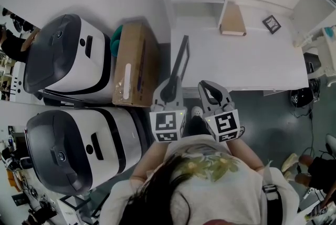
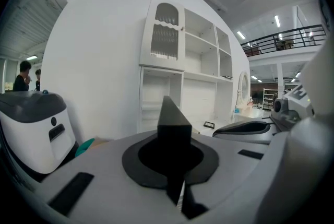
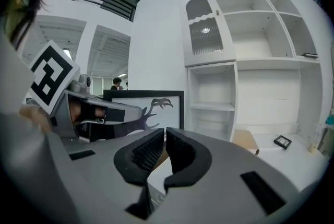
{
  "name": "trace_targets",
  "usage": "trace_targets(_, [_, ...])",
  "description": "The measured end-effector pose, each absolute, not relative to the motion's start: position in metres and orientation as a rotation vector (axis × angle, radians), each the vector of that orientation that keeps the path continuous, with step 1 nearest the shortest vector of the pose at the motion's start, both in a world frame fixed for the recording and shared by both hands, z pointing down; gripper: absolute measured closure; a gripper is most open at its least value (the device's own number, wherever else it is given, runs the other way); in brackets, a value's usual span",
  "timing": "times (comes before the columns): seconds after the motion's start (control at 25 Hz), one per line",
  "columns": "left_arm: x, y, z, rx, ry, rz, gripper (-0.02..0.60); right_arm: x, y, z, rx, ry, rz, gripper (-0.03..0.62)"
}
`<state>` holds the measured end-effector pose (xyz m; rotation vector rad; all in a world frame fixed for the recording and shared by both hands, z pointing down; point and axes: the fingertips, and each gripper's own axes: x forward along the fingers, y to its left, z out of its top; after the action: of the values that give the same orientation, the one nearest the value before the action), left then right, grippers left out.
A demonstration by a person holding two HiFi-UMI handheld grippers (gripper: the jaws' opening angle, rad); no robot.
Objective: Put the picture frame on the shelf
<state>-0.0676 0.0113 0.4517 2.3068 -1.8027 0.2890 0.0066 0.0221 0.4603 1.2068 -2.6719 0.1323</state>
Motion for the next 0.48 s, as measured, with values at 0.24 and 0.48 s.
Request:
trace_targets(0.24, [-0.065,-0.019,0.443,2.312,-1.833,0.275,0.548,0.011,-0.006,0.456,1.198,-2.678,0.108,0.557])
trace_targets(0.48, [-0.064,-0.044,0.43,2.314,-1.881,0.225,0.548,0.012,-0.035,0.451,1.181,-2.699,0.105,0.557])
